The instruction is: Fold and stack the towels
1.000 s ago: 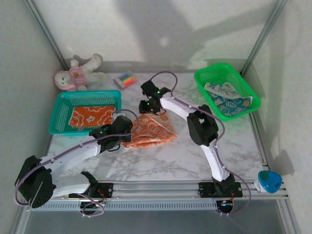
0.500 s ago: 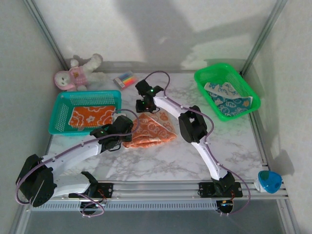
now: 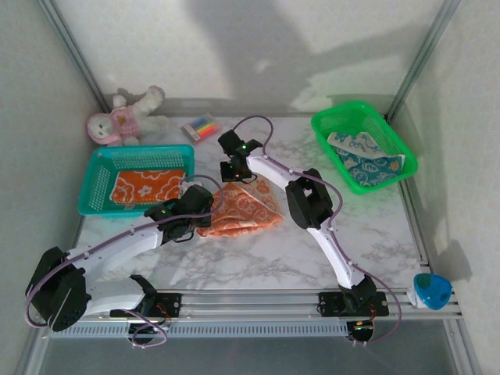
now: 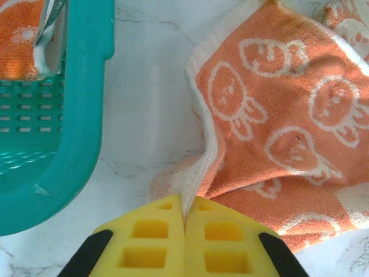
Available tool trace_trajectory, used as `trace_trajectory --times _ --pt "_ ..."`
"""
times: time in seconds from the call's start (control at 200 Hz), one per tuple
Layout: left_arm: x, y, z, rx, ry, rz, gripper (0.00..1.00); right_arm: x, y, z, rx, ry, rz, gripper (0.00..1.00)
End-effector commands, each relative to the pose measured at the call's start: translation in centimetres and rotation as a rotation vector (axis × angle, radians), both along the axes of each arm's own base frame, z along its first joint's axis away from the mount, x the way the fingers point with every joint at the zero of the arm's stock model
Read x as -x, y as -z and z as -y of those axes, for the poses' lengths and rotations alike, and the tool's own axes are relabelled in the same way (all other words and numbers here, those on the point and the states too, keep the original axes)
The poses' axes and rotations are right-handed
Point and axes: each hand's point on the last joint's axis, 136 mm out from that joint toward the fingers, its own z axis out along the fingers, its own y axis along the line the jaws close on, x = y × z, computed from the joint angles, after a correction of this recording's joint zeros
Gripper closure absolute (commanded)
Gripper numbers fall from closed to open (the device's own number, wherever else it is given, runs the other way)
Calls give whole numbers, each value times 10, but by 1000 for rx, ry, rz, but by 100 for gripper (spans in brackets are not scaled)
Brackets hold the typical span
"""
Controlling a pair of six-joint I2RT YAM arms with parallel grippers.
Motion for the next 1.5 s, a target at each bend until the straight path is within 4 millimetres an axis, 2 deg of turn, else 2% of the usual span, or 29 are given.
trace_trajectory --times 0.0,0.075,0.175,0.391,0.441,0.511,0.566,0.591,0.646,0.781,0.901,1.106,1.162,1.287,1.497 --pt "-2 -4 -1 7 -16 13 100 13 -24 4 11 1 1 100" --pt "-6 -12 -1 9 -24 34 100 8 -49 6 -1 18 51 100" --pt "-13 -30 1 12 -30 72 100 3 -91 10 -48 39 126 100" --pt "-37 -82 9 17 -32 180 100 -5 -186 45 -151 97 280 100" --pt "-41 -93 12 20 -21 198 100 -2 -201 53 -171 95 301 100" --pt "-43 -99 17 20 9 206 100 3 -210 57 -190 74 295 100" --pt "-43 -97 17 12 13 200 100 7 -207 57 -181 53 273 100" --pt "-42 -94 17 9 16 194 100 9 -203 56 -177 42 259 97" --pt "-39 -84 15 0 19 171 100 12 -190 54 -169 30 222 89" --pt "-25 -59 12 7 16 104 100 18 -157 44 -159 5 145 84" --pt "-7 -37 3 22 -6 47 100 23 -131 29 -151 -24 97 80" --pt "19 2 -12 8 -50 -60 100 29 -85 2 -105 -72 24 67" --pt "21 6 -13 10 -55 -71 100 29 -71 -2 -88 -79 7 64" --pt "18 2 -11 27 -58 -55 100 24 -43 -5 -46 -73 -21 64" --pt "18 3 -9 32 -53 -56 100 16 -21 -7 -3 -80 -23 60"
